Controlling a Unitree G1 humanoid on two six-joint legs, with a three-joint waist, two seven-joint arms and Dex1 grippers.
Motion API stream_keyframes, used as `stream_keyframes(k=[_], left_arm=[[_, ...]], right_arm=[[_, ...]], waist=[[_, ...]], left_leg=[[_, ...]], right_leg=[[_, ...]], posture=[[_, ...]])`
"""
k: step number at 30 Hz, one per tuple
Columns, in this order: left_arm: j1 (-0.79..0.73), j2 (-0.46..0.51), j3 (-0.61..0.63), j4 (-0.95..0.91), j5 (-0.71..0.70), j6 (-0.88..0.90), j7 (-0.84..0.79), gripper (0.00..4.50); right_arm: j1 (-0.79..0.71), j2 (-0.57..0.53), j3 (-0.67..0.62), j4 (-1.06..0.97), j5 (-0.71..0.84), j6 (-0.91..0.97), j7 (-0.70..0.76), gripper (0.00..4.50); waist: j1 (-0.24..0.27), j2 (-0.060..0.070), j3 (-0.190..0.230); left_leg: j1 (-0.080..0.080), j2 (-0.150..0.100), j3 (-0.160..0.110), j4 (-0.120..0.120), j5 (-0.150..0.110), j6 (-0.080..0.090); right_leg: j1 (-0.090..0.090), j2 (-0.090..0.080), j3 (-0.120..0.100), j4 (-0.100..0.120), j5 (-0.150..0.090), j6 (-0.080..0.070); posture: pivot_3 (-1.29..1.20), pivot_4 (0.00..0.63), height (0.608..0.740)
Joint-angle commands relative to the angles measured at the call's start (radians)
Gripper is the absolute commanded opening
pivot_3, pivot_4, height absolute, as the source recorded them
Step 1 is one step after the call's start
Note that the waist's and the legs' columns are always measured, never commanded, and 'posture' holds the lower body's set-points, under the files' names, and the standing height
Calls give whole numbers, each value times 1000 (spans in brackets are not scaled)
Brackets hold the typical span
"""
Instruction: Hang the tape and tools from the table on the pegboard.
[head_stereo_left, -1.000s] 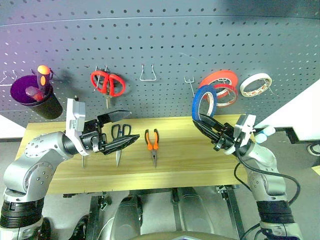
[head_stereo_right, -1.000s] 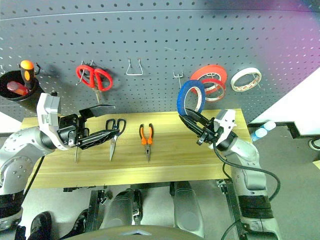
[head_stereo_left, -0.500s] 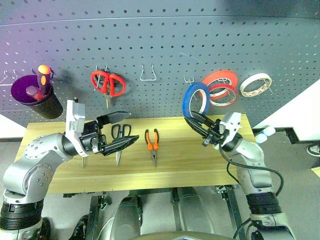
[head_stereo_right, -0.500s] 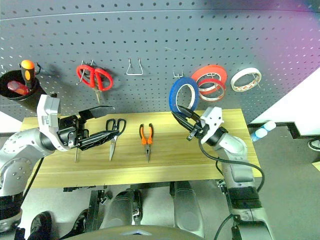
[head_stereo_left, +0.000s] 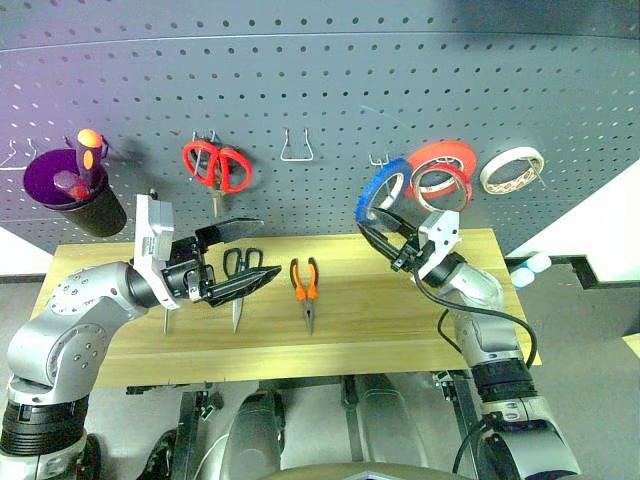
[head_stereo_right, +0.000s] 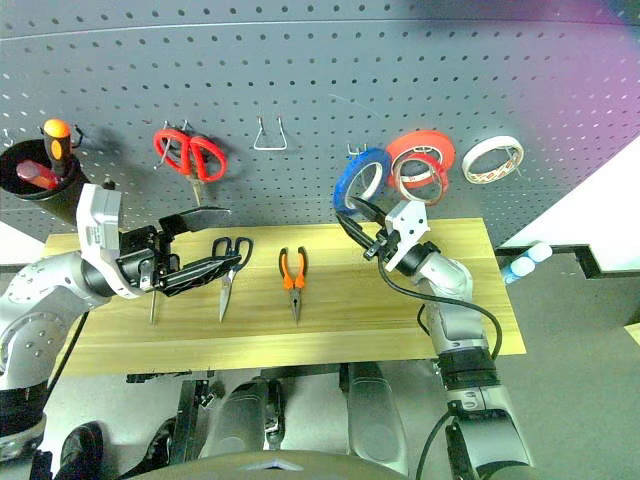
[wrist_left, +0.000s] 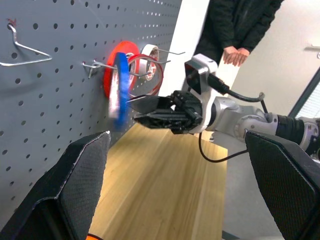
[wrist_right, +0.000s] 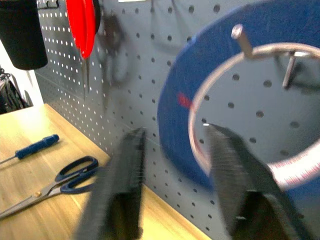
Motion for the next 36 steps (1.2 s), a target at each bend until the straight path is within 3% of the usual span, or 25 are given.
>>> stream_keyframes(k=[1,4,9,17,25,36], left_arm=[[10,3,14,-18,-2,-24,-14,4500],[16,2,16,-9,4,-35,-27,4500],[36,1,20,-7,10,-53,-43,4500],[93,3,43,0,44,-91,-44,4500],[185,-9,81,19,131,-185,-10,4500],[395,-10,202,-95,79,-168,25,4500]], right_arm=[[4,8,3,-27,5,-18,5,3456],[13,4,5,-40,16,-7,19,4467],[87,-18,13,-101,79,56,92,4467],[207,-34,13,-268,146,264,36,4467],[177,38,111,-316,-24,464,-233,4467],[83,142,202,-221,-243,617,-510,4467]], waist=[[0,0,0],[0,0,0],[2,0,0],[0,0,0],[-1,0,0],[5,0,0]], left_leg=[[0,0,0,0,0,0],[0,0,0,0,0,0],[0,0,0,0,0,0],[1,0,0,0,0,0],[0,0,-1,0,0,0],[-3,0,-1,-1,0,0]], right_leg=[[0,0,0,0,0,0],[0,0,0,0,0,0],[0,0,0,0,0,0],[0,0,0,0,-2,-3],[-2,1,0,-1,-3,-3],[-7,1,0,-2,-3,-4]], posture=[[-103,232,733],[-104,234,733],[-105,237,733],[-112,243,733],[-86,255,733],[-9,270,733]])
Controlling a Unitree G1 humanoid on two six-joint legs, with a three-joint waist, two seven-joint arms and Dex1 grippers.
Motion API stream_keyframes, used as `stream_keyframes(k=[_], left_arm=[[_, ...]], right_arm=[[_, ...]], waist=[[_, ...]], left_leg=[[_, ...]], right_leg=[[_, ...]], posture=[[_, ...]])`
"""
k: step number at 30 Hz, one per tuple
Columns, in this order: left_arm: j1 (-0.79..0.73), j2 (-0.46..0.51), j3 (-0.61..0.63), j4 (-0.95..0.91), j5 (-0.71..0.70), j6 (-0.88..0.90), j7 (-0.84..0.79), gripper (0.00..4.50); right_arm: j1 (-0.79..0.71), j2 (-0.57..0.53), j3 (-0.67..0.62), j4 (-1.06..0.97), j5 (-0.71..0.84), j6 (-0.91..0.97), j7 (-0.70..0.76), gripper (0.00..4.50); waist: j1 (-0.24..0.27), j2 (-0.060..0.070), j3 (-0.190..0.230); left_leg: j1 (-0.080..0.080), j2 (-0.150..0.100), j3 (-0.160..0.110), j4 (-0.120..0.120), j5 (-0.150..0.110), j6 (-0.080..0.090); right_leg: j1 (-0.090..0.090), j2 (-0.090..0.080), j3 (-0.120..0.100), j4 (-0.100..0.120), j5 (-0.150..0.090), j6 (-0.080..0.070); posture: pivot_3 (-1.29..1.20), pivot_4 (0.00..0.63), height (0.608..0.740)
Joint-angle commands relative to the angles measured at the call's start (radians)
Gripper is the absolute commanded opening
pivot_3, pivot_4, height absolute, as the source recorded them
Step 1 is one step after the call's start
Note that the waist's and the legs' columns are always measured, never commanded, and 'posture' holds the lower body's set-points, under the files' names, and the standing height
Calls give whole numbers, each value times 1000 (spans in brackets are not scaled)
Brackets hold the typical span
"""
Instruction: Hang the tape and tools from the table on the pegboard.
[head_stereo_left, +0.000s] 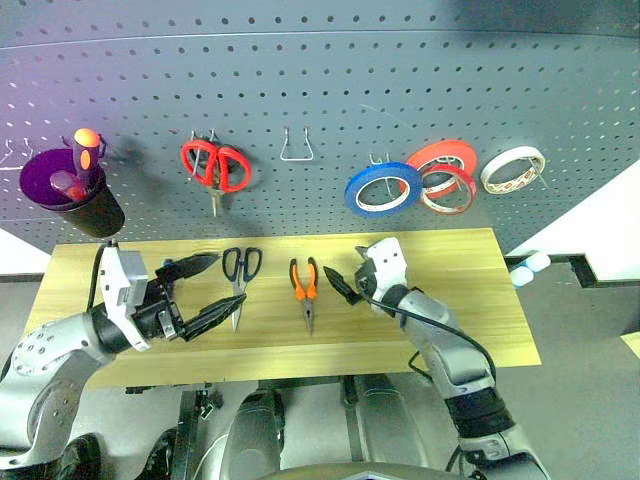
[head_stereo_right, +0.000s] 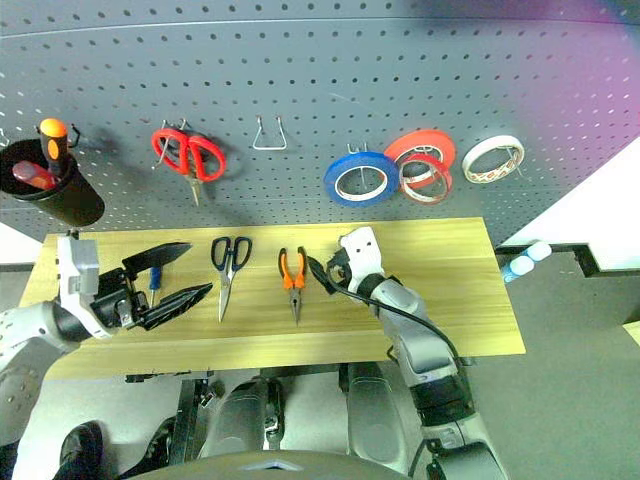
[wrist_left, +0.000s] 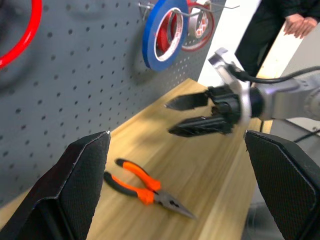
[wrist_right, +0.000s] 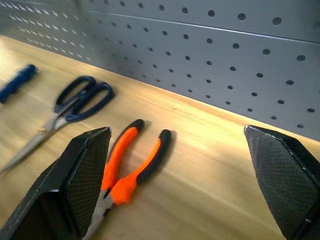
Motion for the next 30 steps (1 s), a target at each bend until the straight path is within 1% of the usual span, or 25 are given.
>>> stream_keyframes(k=[1,3,5,7,9,12,14,15,17,21,24,28,30], left_arm=[[70,-4,72,-66,-36,-2,7,4500],[98,-5,83,-80,-43,-3,11,4500],[117,-6,86,-93,-45,-7,15,4500],[127,-8,90,-104,-55,-3,22,4500],[130,-6,91,-111,-60,1,26,4500],[129,-1,88,-118,-67,8,38,4500],[127,2,86,-121,-69,11,42,4500],[125,3,85,-122,-72,13,44,4500],[125,4,84,-128,-73,17,46,4500],[111,8,80,-125,-83,28,49,4500],[106,12,76,-124,-81,28,47,4500],[93,16,73,-129,-87,41,54,4500],[87,17,71,-136,-90,49,61,4500]], right_arm=[[-38,43,5,25,-60,143,-111,4467],[-62,61,4,33,-68,256,-139,4467],[-96,72,17,37,-96,280,-163,4467],[-129,111,-11,54,-75,323,-183,4467],[-151,140,-37,63,-47,371,-182,4467],[-173,160,-39,43,-34,412,-169,4467],[-180,178,-55,21,24,431,-118,4467],[-185,181,-44,10,18,451,-123,4467],[-189,191,-33,-6,10,487,-142,4467],[-205,260,-54,-24,25,572,-196,4467],[-221,274,-27,-23,4,616,-218,4467],[-229,337,-16,-20,3,677,-273,4467],[-231,345,3,-17,-6,692,-290,4467]], waist=[[1,0,0],[2,0,0],[6,1,1],[8,1,1],[8,1,1],[11,2,2],[15,3,3],[17,3,3],[20,4,4],[22,4,4],[22,6,5],[21,6,6],[21,7,6]], left_leg=[[0,0,0,0,0,0],[0,0,-1,0,0,0],[0,0,-2,0,0,0],[0,0,-2,0,0,0],[0,0,-2,0,0,0],[-1,0,-3,-2,0,0],[-1,0,-3,-2,0,0],[-1,0,-3,-2,0,0],[-2,0,-3,-2,0,0],[-2,0,-3,-2,0,0],[-2,0,-4,-3,0,0],[-3,0,-4,-3,0,0],[-4,0,-4,-5,0,0]], right_leg=[[0,0,0,0,0,0],[0,0,0,0,0,0],[-1,0,-1,0,0,0],[-3,0,-1,0,0,0],[-4,0,-1,0,0,0],[-4,1,-1,0,-1,-1],[-5,1,-1,0,-1,-1],[-5,1,-1,0,-2,-1],[-5,1,-1,0,-2,-1],[-6,1,-1,0,-2,-1],[-6,1,-2,0,-2,-1],[-8,1,-2,0,-3,-1],[-9,1,-2,0,-3,-1]], posture=[[-5,274,733],[3,281,733],[10,288,733],[11,295,733],[12,300,733],[15,304,733],[17,308,733],[14,309,733],[8,310,733],[2,315,733],[-2,315,733],[-2,317,733],[-2,318,733]])
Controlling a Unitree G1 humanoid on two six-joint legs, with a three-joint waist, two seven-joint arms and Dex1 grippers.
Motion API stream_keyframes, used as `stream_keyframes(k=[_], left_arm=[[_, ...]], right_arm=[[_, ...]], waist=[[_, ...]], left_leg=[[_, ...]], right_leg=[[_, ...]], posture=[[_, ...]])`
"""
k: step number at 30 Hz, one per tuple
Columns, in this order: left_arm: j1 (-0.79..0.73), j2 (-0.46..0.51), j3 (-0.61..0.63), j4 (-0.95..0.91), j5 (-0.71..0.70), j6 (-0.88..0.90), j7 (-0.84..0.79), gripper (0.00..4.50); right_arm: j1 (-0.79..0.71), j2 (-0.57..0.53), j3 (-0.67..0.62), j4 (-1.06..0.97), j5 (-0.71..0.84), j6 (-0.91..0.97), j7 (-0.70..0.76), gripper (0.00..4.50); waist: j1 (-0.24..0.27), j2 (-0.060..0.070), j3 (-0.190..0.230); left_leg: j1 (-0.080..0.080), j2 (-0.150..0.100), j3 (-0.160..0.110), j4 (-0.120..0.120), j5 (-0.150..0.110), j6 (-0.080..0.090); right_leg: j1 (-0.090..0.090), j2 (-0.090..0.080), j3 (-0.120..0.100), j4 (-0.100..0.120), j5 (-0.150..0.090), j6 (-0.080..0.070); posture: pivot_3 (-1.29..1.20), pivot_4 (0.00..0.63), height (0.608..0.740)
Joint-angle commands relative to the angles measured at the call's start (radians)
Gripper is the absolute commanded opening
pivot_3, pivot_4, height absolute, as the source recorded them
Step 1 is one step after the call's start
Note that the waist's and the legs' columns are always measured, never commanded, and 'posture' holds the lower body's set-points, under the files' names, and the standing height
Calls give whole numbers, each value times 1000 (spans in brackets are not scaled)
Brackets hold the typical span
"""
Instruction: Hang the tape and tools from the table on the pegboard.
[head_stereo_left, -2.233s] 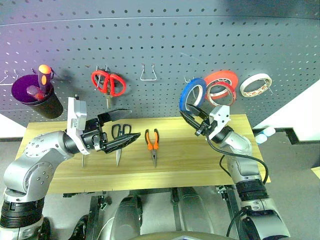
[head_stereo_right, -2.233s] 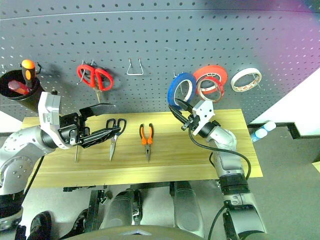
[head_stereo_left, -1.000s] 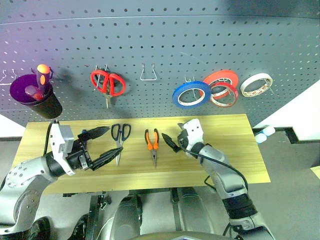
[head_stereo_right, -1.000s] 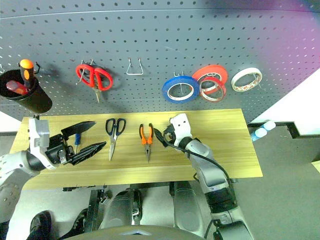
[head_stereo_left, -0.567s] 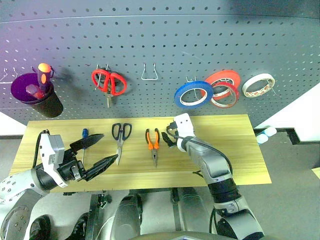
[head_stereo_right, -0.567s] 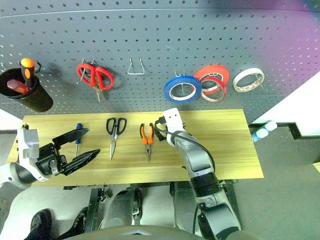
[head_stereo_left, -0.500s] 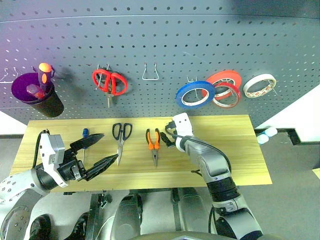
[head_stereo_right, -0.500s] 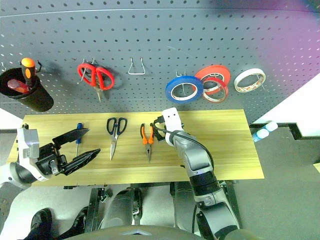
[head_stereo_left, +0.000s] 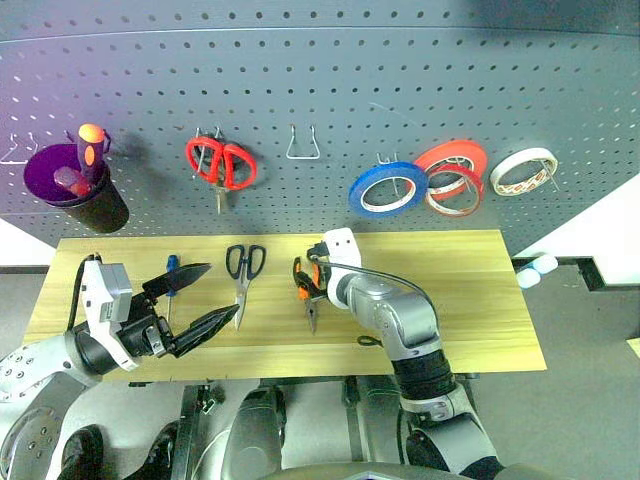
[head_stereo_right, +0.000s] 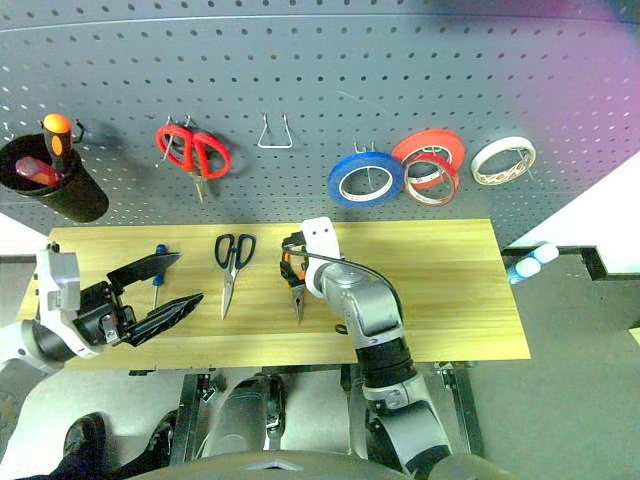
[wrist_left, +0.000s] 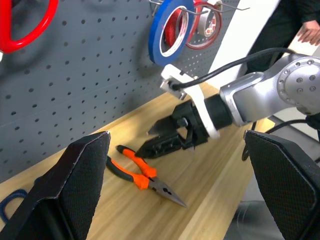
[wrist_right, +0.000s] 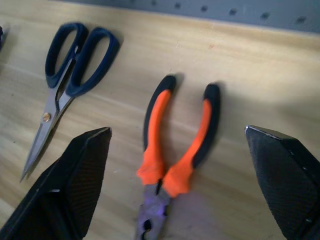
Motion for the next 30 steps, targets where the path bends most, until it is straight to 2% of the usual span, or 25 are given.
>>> stream_keyframes(k=[1,9,30], left_arm=[[0,11,8,-39,-22,9,7,4500],[2,21,21,-65,-39,39,15,4500],[-1,27,27,-101,-64,58,58,4500]], right_arm=[[-18,48,25,-29,-18,24,-46,4467],[-42,94,21,39,-31,-11,-129,4467],[-26,133,39,35,96,-6,-126,4467]], waist=[[0,0,0],[0,-1,3],[0,0,16]], left_leg=[[0,0,0,-1,0,0],[0,0,0,-7,0,0],[-1,0,-6,-12,0,0]], right_leg=[[0,0,0,0,-1,0],[-3,0,0,-1,-3,-1],[-4,0,-6,0,-9,-1]], posture=[[1,319,733],[12,329,733],[21,336,733]])
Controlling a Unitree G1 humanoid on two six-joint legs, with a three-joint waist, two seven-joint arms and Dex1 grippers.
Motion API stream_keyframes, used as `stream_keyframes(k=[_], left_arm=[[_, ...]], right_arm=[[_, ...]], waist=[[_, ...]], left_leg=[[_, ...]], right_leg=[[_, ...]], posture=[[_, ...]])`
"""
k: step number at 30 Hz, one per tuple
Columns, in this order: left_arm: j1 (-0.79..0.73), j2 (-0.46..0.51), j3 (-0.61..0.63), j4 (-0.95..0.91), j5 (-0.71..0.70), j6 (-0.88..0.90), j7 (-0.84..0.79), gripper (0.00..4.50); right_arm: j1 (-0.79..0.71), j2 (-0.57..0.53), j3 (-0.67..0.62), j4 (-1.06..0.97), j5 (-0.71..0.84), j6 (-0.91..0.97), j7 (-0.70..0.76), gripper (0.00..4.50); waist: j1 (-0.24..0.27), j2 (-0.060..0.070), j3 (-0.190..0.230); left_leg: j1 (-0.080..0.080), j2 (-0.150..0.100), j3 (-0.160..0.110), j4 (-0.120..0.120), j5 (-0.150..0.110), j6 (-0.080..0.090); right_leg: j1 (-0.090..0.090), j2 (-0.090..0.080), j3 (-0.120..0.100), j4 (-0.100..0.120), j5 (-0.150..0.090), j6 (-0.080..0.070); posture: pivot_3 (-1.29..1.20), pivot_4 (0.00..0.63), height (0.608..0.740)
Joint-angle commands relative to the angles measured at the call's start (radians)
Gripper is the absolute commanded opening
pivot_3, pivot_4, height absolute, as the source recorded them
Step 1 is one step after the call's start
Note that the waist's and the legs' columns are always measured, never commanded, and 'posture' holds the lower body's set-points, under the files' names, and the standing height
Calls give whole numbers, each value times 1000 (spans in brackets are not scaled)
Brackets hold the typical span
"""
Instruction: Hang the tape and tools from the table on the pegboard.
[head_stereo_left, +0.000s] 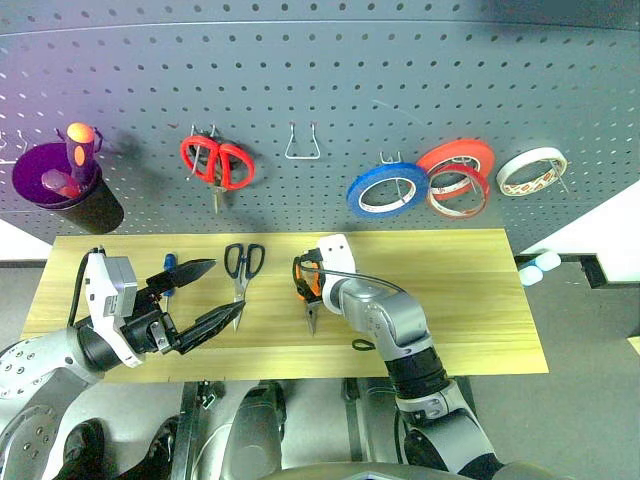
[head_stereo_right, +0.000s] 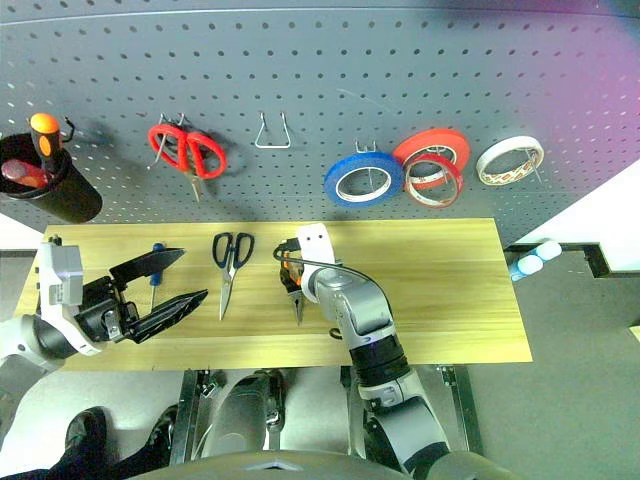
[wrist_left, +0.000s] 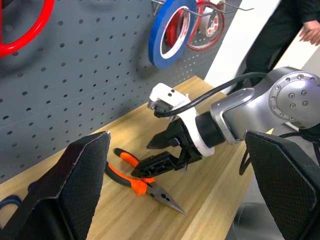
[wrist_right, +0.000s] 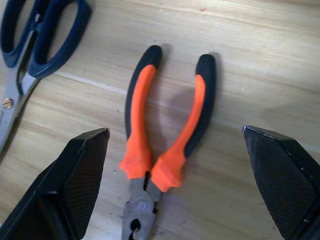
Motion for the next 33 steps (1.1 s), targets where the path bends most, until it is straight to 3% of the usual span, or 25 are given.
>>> stream_keyframes(k=[1,10,24,33], left_arm=[[3,5,19,-34,-22,-5,2,4500],[20,4,28,-58,-32,-3,8,4500],[86,-3,54,-79,-42,-19,3,4500],[108,-15,52,-73,-34,-33,-19,4500]], right_arm=[[-12,134,13,-29,36,3,0,4467],[1,138,20,-20,98,2,10,4467],[-31,83,60,-15,47,-62,-37,4467],[11,109,35,-131,40,48,-119,4467]], waist=[[0,0,2],[1,1,8],[2,2,12],[2,4,15]], left_leg=[[0,0,0,0,0,0],[-4,0,-2,-1,0,0],[-9,0,-7,0,0,0],[-12,0,-7,0,0,0]], right_leg=[[0,0,0,0,0,0],[-2,0,-2,0,-1,0],[-5,0,-6,0,-1,0],[-8,0,-6,0,-2,0]], posture=[[21,336,733],[38,343,733],[59,355,733],[49,368,733]])
